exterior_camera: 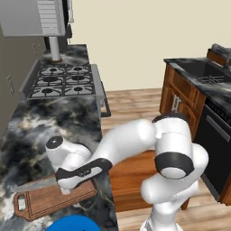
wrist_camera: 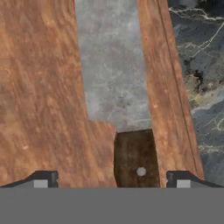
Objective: Pick up the knife from the drawer and place it on the cutting board. Then place the meat from the plate to the cutting board.
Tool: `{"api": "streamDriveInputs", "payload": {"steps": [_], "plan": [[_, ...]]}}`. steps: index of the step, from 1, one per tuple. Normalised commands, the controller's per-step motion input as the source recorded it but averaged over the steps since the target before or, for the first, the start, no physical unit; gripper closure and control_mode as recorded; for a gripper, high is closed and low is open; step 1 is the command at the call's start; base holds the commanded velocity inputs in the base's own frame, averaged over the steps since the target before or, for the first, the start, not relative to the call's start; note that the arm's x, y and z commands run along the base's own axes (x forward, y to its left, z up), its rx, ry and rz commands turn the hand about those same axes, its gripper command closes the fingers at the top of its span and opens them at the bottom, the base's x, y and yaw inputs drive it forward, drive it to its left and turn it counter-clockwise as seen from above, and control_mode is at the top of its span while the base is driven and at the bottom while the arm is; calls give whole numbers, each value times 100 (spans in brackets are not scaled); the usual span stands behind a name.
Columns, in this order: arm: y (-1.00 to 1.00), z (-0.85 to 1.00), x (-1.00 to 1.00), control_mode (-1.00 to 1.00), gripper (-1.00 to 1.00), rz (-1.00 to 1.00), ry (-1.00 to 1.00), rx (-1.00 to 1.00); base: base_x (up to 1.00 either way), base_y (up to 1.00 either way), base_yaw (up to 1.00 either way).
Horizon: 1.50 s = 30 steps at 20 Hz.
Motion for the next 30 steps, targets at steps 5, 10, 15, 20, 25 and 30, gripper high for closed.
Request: {"api": "streamDriveInputs", "payload": {"steps": [5, 10, 15, 20, 25, 30], "plan": [[0, 71, -22, -100, -100, 0, -21, 0, 0, 0, 0], [0, 100, 0, -100, -100, 0, -16, 0, 0, 0, 0], [-8, 85, -2, -100, -100, 0, -3, 2, 0, 0, 0], [-54, 16, -39, -100, -100, 0, -16, 12, 0, 0, 0], [-29, 5, -31, -100, -100, -4, -22, 6, 0, 0, 0], [-15, 0, -14, -100, -100, -4, -7, 3, 0, 0, 0]]}}
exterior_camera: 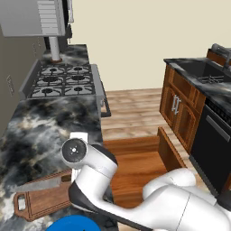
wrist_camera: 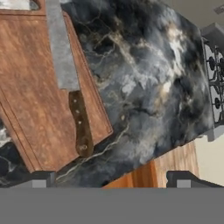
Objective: Pick up the knife from the drawer and place it on the cutting board. Then place the meat from the plate to the cutting board.
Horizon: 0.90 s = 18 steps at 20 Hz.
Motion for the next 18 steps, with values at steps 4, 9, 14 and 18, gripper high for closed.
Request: {"api": "streamDriveInputs", "payload": {"steps": [4, 9, 14, 18], "plan": [[0, 0, -2, 100, -100, 0, 0, 0, -56, -8, 0], [0, 0, 0, 100, -100, 0, 0, 0, -54, -21, 0], [0, 0, 0, 100, -100, 0, 0, 0, -56, -18, 5], [0, 0, 0, 100, -100, 0, 0, 0, -29, -12, 8]]}}
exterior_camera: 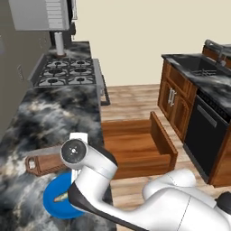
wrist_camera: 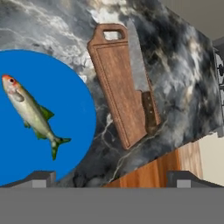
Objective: Pick up the knife from the drawer and place it on the cutting board. Then place the meat from the plate to the cutting board.
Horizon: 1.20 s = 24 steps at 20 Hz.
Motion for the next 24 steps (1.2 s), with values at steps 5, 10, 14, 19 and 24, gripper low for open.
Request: {"api": "streamDriveInputs", "payload": {"steps": [5, 10, 14, 19, 24], "plan": [[0, 0, 0, 100, -100, 0, 0, 0, 0, 0, 16], [0, 0, 0, 100, -100, 0, 0, 0, 4, -15, 23], [0, 0, 0, 100, -100, 0, 0, 0, 13, -31, 33], [0, 0, 0, 100, -100, 0, 0, 0, 31, -46, 37], [0, 0, 0, 100, -100, 0, 0, 0, 31, -47, 40]]}}
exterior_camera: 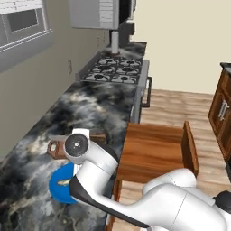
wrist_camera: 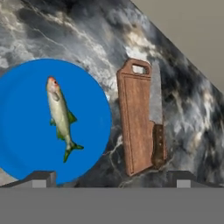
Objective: Pick up the knife from the drawer and place it on the cutting board. Then place the meat from the plate to the cutting board.
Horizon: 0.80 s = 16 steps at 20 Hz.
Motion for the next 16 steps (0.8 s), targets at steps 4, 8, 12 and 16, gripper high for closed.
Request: {"api": "streamDriveInputs", "payload": {"steps": [4, 8, 12, 16], "plan": [[0, 0, 0, 100, -100, 0, 0, 0, 29, -34, 39], [0, 0, 0, 100, -100, 0, 0, 0, 7, -16, 40], [0, 0, 0, 100, -100, 0, 0, 0, 18, -10, 36], [0, 0, 0, 100, -100, 0, 0, 0, 17, -1, 35]]}}
